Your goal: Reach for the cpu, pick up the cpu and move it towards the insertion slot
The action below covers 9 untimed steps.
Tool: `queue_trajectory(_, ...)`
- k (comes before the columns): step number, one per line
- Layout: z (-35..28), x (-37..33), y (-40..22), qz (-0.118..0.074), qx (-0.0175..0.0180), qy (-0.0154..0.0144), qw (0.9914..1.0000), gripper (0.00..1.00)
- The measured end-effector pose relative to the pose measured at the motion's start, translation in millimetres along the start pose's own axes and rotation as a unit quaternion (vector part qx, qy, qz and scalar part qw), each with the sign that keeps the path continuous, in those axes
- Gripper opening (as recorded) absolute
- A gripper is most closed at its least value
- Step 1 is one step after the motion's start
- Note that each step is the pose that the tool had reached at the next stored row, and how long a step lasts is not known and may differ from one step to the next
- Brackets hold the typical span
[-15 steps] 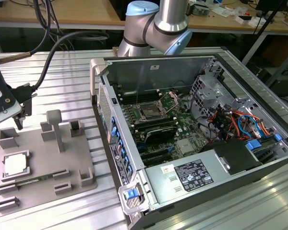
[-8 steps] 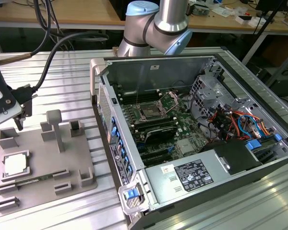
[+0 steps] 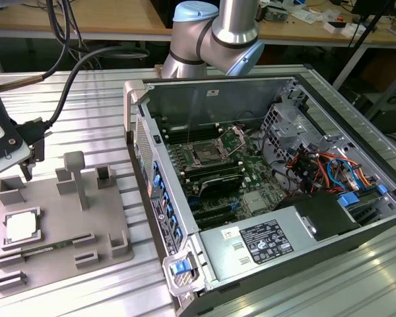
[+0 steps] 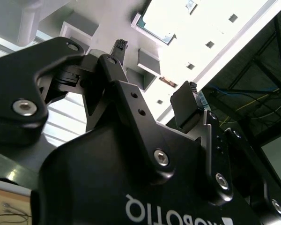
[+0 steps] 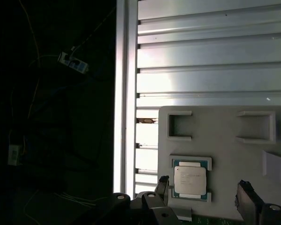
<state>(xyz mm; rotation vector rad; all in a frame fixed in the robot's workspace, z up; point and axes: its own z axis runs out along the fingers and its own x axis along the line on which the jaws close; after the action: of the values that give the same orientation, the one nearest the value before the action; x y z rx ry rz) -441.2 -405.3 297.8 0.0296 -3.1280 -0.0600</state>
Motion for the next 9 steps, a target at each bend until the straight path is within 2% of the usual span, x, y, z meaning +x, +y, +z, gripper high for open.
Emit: queue_trajectory(9,2.4,0.0,-0.1,0.0,0.0,0.0,1.0,0.66)
